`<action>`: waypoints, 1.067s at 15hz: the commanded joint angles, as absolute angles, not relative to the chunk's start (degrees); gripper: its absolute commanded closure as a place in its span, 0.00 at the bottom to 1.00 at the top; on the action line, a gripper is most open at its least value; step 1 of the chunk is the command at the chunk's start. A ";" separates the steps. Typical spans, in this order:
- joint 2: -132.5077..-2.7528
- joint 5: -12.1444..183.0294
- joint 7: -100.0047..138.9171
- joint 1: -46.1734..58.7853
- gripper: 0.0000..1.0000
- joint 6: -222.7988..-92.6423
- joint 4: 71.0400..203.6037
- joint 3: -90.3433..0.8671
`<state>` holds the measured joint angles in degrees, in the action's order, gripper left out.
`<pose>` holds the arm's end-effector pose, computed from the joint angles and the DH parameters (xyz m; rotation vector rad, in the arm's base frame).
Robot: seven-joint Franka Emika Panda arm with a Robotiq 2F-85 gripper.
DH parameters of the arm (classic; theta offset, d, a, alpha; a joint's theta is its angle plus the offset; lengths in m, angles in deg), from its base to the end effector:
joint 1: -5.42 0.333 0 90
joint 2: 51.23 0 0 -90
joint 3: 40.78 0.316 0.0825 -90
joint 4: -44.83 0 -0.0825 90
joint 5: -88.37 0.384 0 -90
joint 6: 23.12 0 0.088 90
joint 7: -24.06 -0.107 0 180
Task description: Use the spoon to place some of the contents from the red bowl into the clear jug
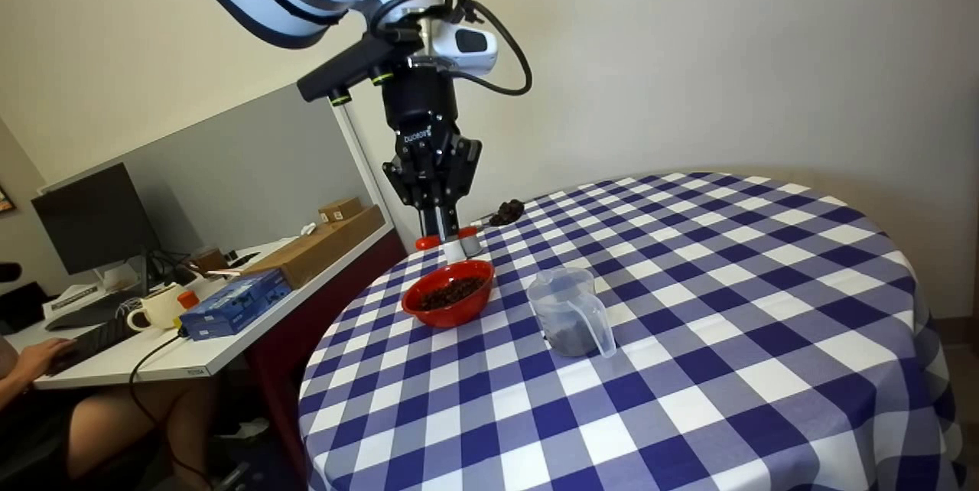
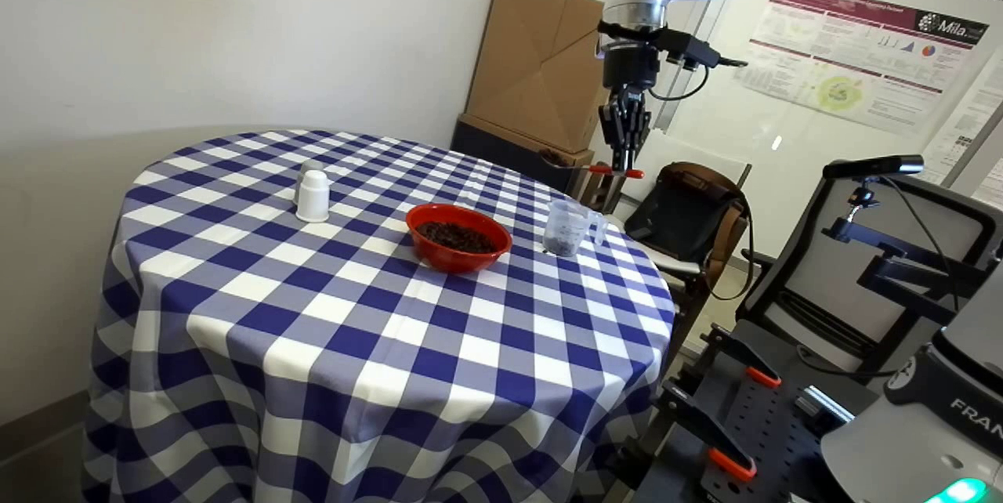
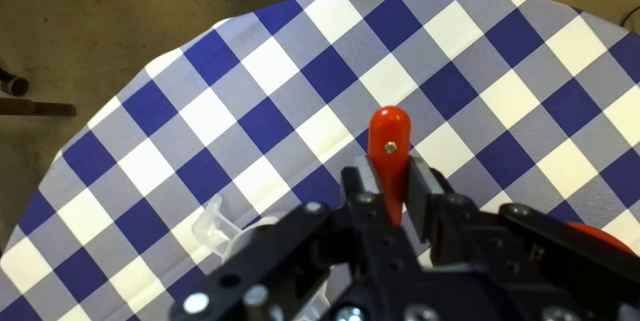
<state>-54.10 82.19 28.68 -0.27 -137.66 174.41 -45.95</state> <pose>0.4783 -0.0984 0.3177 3.0490 -0.0750 -0.4956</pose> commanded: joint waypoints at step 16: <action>-53.28 76.72 26.67 -3.08 0.95 -137.27 177.42 -49.43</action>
